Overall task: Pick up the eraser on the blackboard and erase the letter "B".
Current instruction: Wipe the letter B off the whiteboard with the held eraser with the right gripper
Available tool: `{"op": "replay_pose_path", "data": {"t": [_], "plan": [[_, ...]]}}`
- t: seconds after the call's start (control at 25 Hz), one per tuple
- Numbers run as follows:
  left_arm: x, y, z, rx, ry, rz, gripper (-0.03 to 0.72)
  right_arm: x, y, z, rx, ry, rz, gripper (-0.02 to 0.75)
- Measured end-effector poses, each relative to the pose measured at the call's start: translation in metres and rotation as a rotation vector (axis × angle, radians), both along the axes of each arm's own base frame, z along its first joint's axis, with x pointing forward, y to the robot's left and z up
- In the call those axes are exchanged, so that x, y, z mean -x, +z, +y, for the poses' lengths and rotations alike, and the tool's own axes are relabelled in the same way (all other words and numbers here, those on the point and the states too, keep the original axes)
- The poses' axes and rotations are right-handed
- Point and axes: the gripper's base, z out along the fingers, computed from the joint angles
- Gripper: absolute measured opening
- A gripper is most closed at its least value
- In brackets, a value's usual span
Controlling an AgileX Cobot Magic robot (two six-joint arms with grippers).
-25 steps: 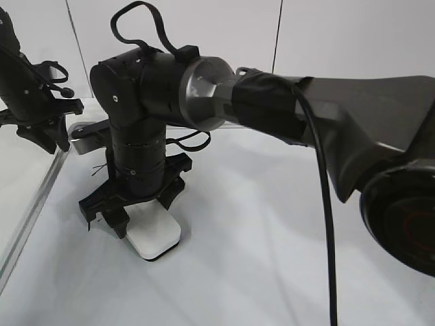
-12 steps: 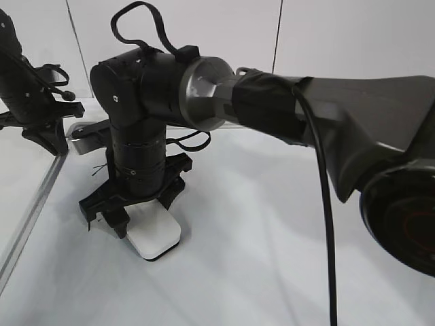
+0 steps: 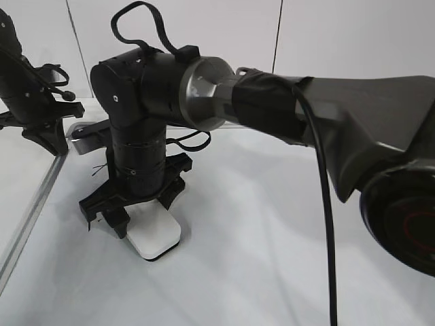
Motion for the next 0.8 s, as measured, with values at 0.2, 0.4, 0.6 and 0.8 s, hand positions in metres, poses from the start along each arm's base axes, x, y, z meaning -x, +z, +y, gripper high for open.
{"op": "replay_pose_path", "data": {"t": [0.2,0.4,0.6,0.8], "plan": [[0.000,0.000,0.000,0.000,0.000,0.002,0.025,0.000,0.000,0.000,0.000,0.009,0.000,0.555],[0.000,0.000,0.000,0.000,0.000,0.002,0.025,0.000,0.001,0.001,-0.004,0.015,-0.002,0.555],[0.000,0.000,0.000,0.000,0.000,0.000,0.025,-0.006,0.001,0.010,-0.005,0.033,-0.008,0.555],[0.000,0.000,0.000,0.000,-0.003,0.006,0.025,-0.015,-0.001,0.021,-0.039,0.038,-0.047,0.555]]}}
